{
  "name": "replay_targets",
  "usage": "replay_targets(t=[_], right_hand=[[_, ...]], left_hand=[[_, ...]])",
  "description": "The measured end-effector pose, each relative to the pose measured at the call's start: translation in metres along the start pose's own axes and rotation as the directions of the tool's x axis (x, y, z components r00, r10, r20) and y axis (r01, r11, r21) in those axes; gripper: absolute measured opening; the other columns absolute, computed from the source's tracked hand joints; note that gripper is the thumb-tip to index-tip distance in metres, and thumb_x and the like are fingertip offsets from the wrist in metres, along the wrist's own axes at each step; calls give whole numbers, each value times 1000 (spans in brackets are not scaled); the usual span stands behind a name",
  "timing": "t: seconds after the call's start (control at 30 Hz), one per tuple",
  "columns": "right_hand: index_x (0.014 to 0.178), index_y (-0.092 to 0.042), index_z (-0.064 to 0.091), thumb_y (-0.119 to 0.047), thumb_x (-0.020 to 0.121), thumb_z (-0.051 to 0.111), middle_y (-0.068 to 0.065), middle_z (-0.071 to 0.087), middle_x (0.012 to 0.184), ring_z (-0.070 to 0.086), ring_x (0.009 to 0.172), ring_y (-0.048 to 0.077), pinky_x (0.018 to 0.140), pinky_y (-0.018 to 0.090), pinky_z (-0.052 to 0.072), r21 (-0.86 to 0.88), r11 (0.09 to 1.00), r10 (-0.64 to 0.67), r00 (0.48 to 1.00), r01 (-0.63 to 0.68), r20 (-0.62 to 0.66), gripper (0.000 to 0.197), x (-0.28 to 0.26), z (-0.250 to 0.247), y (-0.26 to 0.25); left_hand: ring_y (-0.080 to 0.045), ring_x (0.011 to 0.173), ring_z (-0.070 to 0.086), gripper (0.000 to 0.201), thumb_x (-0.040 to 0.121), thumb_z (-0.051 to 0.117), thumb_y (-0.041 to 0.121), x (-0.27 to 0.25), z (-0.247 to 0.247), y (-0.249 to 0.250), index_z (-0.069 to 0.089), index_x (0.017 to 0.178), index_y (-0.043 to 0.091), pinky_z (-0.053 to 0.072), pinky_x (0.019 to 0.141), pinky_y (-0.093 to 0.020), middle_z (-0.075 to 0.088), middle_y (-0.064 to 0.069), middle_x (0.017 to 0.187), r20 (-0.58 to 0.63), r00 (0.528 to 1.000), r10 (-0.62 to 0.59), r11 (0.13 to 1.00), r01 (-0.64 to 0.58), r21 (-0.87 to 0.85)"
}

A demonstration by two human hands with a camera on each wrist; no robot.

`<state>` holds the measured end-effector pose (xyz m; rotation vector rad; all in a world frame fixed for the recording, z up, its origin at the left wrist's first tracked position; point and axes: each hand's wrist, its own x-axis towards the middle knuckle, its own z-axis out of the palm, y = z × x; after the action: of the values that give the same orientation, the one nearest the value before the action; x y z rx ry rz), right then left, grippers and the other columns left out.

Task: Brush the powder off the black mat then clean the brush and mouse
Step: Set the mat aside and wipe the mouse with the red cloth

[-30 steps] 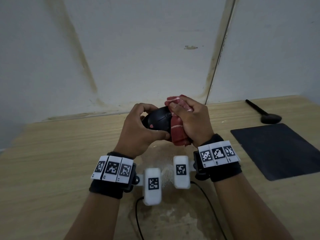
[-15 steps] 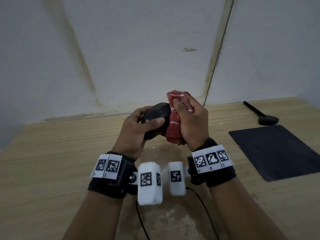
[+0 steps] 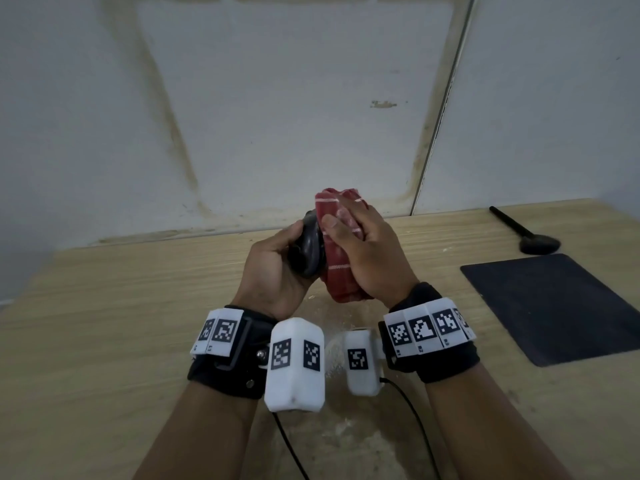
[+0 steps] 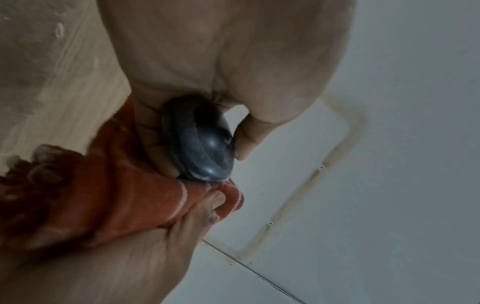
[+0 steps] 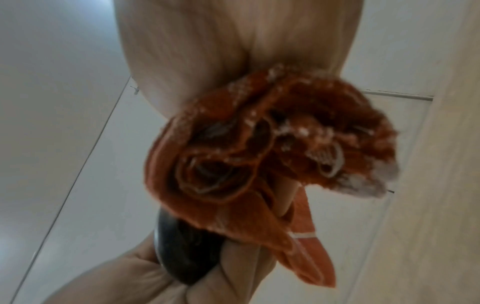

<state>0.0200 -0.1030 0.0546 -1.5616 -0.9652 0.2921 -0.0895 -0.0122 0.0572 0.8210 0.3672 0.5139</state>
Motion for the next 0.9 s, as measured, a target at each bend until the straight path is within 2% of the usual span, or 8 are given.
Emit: replay_targets(t=[0.13, 0.23, 0.4, 0.5, 0.6, 0.7, 0.8, 0.9], right_hand=[[138, -36, 57, -37, 96, 63, -1, 56, 118, 60, 108, 11, 99, 31, 51, -98, 993, -60, 995, 67, 77, 42, -4, -4, -8], [124, -27, 70, -31, 87, 73, -2, 66, 111, 66, 100, 13, 94, 36, 55, -45, 999, -10, 989, 17, 147, 38, -5, -11, -9], [119, -19, 71, -36, 80, 68, 7, 69, 109, 70, 96, 22, 86, 39, 58, 72, 997, 18, 1000, -17, -25, 43, 1, -13, -5], [127, -28, 67, -31, 89, 67, 3, 60, 117, 62, 109, 13, 95, 28, 51, -52, 996, -71, 997, 71, -5, 38, 0, -4, -6], [112, -36, 72, -18, 85, 74, -3, 60, 109, 60, 104, 8, 94, 19, 48, -74, 993, -79, 986, 90, 146, 32, -2, -8, -11], [96, -31, 77, -20, 72, 74, 0, 68, 99, 65, 97, 16, 96, 35, 51, 0, 999, -39, 991, 39, 127, 26, 0, -16, -12], [113, -26, 74, -29, 79, 69, 2, 67, 107, 65, 103, 17, 98, 41, 52, 0, 999, -47, 998, 47, 33, 34, 3, -11, -13], [122, -29, 70, -24, 89, 68, -3, 62, 111, 62, 106, 11, 97, 29, 49, -45, 994, -94, 991, 98, 98, 33, 0, -7, -15]], left_hand=[[-22, 94, 69, 34, 103, 37, 22, 5, 0, -1, 66, 113, 5, 54, 91, -36, 73, -9, 102, 6, 1000, 25, 1000, -25, -9], [-20, 87, 71, 36, 104, 34, 21, 10, -7, 1, 65, 116, 6, 55, 88, -34, 75, -7, 97, -17, 999, 44, 999, -45, -29], [-26, 89, 62, 36, 97, 46, 16, 9, -8, 1, 57, 127, -1, 53, 72, -30, 67, -11, 97, -31, 999, 26, 996, -23, 85], [-34, 104, 60, 50, 93, 54, 10, 11, -6, -3, 44, 138, -8, 53, 84, -40, 60, -25, 120, -39, 998, 56, 993, -51, 104], [-33, 101, 64, 49, 95, 54, 9, 13, -8, -1, 42, 141, -4, 57, 77, -42, 56, -29, 130, -94, 993, 69, 996, -64, 64], [-29, 94, 66, 40, 100, 43, 12, 14, -10, 0, 49, 135, -6, 58, 72, -35, 65, -21, 116, -39, 998, 54, 998, -53, 35], [-28, 89, 65, 28, 96, 47, 14, 12, -6, 4, 53, 120, 0, 58, 77, -38, 68, -13, 91, 18, 998, 65, 998, -65, 12], [-30, 98, 63, 41, 95, 47, 16, 8, -2, 6, 51, 131, -2, 54, 89, -42, 65, -17, 109, -4, 998, 62, 998, -62, 5]])
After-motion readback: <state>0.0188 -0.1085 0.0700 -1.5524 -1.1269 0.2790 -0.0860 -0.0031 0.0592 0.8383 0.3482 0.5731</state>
